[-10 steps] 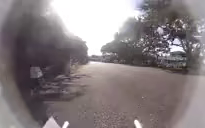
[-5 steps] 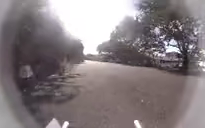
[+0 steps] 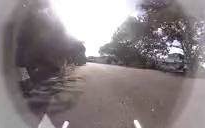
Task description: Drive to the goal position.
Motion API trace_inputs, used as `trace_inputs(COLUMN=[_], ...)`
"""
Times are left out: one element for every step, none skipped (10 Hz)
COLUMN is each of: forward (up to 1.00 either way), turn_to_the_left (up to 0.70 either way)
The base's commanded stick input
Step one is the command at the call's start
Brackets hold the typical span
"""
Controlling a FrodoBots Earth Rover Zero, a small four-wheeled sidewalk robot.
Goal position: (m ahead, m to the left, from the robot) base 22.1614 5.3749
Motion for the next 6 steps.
trace_inputs(forward=[0.7,0.7,0.7,0.7,0.7,0.7], turn_to_the_left=[0.0,0.0,0.0,0.0,0.0,0.0])
